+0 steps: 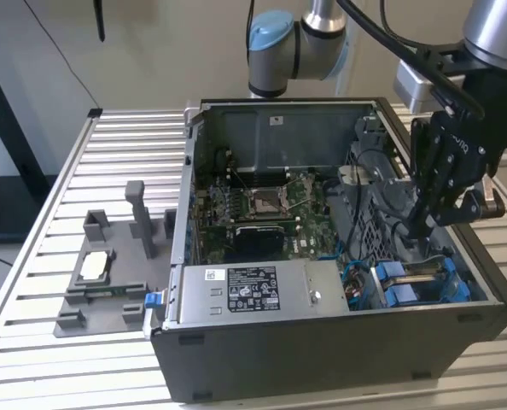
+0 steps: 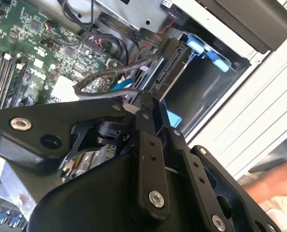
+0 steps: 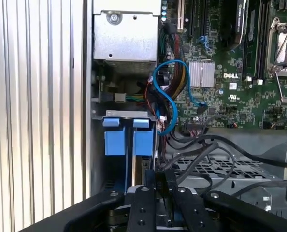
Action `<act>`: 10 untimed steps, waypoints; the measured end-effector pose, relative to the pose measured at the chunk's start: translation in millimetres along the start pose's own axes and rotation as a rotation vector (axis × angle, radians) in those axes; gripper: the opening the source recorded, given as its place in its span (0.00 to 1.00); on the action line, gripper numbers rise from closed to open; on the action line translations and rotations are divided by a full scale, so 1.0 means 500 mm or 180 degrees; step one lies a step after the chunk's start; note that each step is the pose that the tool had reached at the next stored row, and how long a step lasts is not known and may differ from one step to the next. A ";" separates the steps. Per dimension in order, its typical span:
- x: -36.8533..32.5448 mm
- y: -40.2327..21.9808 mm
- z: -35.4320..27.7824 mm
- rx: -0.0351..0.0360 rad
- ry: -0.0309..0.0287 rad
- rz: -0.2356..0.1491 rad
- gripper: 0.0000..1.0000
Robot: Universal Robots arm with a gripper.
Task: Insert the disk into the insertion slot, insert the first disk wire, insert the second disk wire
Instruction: 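Insert the first disk wire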
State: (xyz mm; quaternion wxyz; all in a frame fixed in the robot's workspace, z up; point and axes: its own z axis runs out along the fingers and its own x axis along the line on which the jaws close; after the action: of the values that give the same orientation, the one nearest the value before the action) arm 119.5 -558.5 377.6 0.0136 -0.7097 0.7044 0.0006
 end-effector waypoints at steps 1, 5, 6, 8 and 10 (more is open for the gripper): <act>0.001 -0.002 0.001 -0.0003 0.0000 0.0001 0.19; 0.004 -0.009 0.005 -0.0029 0.0000 0.0009 0.19; 0.004 -0.011 0.006 -0.0036 0.0000 0.0011 0.19; 0.005 -0.016 0.009 -0.0053 0.0000 0.0013 0.19; 0.007 -0.022 0.011 -0.0063 0.0000 0.0014 0.19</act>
State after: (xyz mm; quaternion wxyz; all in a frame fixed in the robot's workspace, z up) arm 130.8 -561.7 372.0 0.0066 -0.7082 0.7059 0.0077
